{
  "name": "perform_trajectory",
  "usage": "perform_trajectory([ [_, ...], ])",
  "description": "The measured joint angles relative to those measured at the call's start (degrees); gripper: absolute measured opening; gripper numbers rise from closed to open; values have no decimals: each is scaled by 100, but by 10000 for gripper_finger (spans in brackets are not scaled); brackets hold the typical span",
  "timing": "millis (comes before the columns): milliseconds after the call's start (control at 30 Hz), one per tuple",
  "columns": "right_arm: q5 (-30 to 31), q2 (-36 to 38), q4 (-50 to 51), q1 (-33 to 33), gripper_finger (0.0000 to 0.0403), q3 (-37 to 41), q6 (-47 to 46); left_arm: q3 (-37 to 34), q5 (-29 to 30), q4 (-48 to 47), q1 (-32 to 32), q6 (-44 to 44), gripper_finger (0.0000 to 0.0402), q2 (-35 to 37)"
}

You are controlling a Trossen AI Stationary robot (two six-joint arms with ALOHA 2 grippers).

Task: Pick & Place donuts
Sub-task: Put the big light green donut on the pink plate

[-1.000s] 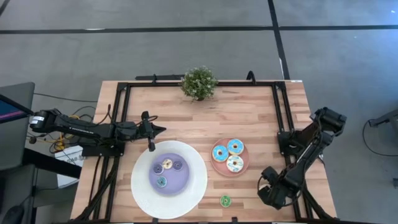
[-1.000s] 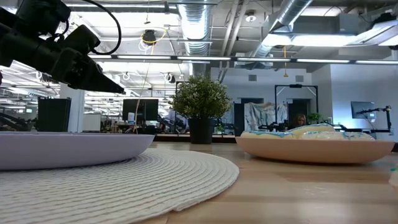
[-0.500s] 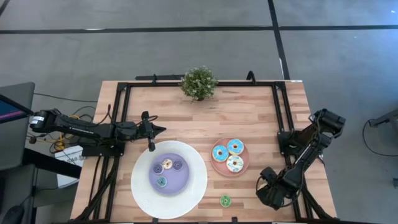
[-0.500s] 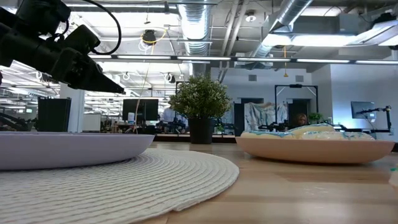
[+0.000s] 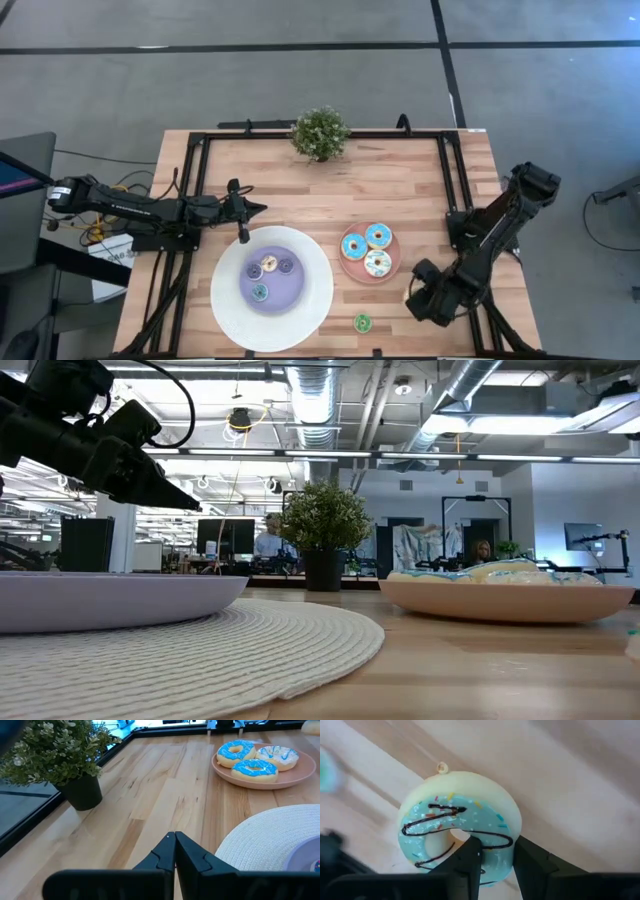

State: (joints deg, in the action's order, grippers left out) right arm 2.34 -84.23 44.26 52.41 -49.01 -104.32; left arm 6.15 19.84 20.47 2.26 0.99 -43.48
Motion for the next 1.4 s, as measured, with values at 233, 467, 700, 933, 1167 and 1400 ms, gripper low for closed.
perform_trajectory([
  [233, 1004, 708, -36, -790, 93, 0, 1456, 0, 0, 0, 0, 0, 0, 0],
  [467, 779, 801, -510, -2151, 93, 0, 3003, 0, 0, 0, 0, 7, 0, 0],
  [700, 60, 500, -612, -3299, 93, -35, 3916, 0, 4, 0, 0, 42, 0, -1],
  [933, -191, 141, -622, -3793, 93, -188, 4468, 0, 9, 0, 0, 127, 0, -2],
  [1167, -398, -430, -635, -4030, 93, -201, 4785, 0, 7, 0, 0, 133, 0, -2],
  [1400, -406, -431, -659, -4031, 93, -199, 4785, 0, 7, 0, 2, 131, 0, -2],
])
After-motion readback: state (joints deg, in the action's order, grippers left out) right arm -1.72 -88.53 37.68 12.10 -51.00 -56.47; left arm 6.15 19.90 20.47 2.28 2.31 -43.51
